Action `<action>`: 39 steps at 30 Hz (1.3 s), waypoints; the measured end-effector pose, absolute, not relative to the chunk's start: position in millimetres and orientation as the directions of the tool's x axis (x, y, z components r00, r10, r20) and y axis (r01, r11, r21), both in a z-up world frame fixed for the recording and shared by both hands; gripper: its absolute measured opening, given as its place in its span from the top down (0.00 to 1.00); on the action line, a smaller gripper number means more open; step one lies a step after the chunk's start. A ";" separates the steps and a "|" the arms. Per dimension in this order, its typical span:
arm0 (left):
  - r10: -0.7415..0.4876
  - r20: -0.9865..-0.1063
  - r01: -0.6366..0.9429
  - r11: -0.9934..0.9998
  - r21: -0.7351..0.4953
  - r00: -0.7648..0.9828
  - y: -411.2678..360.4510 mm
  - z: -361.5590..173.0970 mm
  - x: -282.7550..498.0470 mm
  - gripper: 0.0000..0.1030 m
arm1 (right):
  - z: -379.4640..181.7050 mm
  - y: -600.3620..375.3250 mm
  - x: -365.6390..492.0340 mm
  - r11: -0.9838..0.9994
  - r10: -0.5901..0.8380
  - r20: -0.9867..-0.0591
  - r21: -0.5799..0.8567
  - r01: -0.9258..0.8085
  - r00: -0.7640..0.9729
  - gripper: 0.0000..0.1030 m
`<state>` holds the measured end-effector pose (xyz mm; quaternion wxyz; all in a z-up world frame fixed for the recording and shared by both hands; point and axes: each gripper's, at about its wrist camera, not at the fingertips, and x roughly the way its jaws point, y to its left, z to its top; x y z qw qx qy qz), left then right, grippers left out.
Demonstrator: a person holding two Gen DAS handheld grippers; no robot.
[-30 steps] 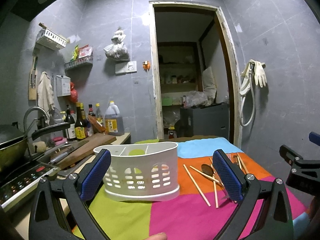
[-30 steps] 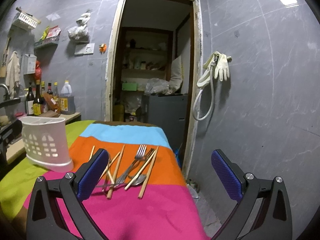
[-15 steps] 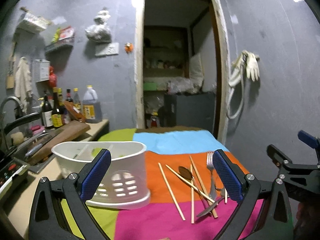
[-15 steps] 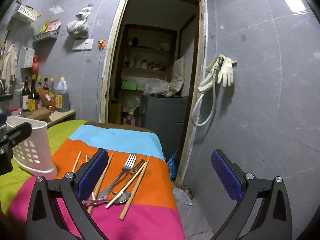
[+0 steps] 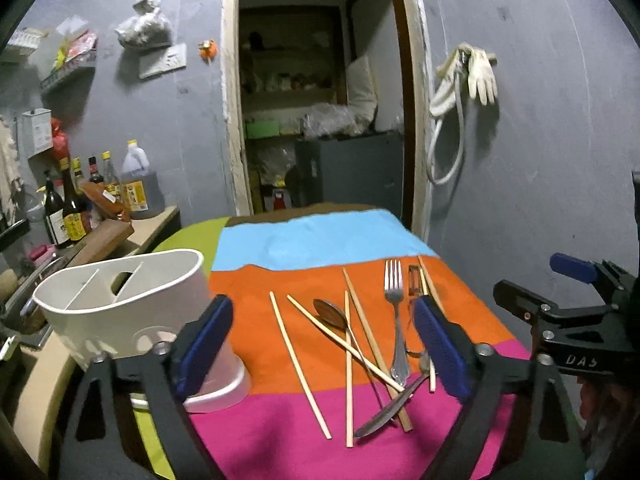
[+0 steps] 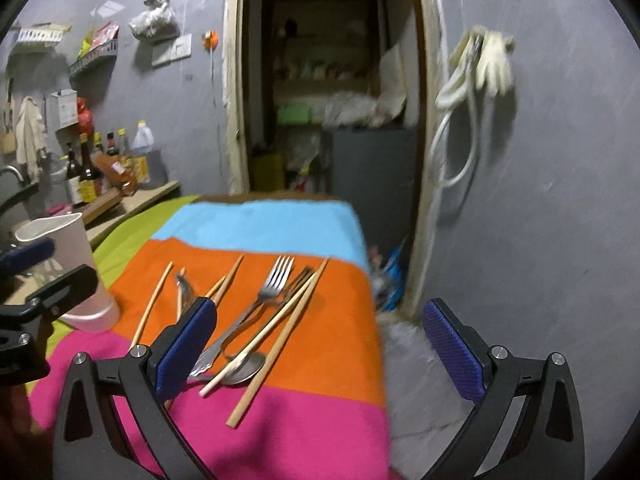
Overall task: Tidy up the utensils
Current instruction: 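Move both tools forward over the scattered chopsticks and cutlery, then close the left tool on a wooden chopstick while the right tool grasps another chopstick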
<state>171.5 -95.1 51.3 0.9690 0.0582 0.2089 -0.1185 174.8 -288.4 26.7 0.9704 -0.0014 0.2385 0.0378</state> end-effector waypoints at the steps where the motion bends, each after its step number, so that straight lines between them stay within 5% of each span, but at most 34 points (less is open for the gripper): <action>1: -0.193 -0.439 0.253 0.964 0.080 0.877 -98.4 49.0 177.0 0.31 | 24.5 -290.0 179.0 0.995 0.097 -0.474 0.030 -0.095 0.875 0.00; 7: -0.145 -0.542 0.246 0.962 0.118 0.828 -109.6 30.0 206.5 0.63 | 14.5 -294.8 205.3 0.985 0.172 -0.533 0.063 -0.164 0.828 0.04; 12: -0.105 -0.640 0.225 0.968 0.109 0.761 -104.9 8.5 234.5 0.70 | 0.6 -296.8 235.1 0.972 0.234 -0.622 0.125 -0.200 0.747 0.31; 17: -0.102 -0.717 0.209 0.976 0.062 0.689 -92.2 -6.3 255.5 0.70 | -14.2 -300.0 261.6 0.959 0.282 -0.690 0.196 -0.203 0.666 0.49; 30: -0.090 -0.829 0.222 0.974 0.042 0.552 -92.4 -28.8 277.8 0.71 | -29.8 -307.4 282.5 0.941 0.337 -0.750 0.291 -0.175 0.569 0.76; 39: -0.162 -0.860 0.194 0.978 -0.074 0.485 -77.6 -35.2 284.7 0.74 | -31.7 -307.2 294.6 0.930 0.365 -0.787 0.330 -0.161 0.497 0.78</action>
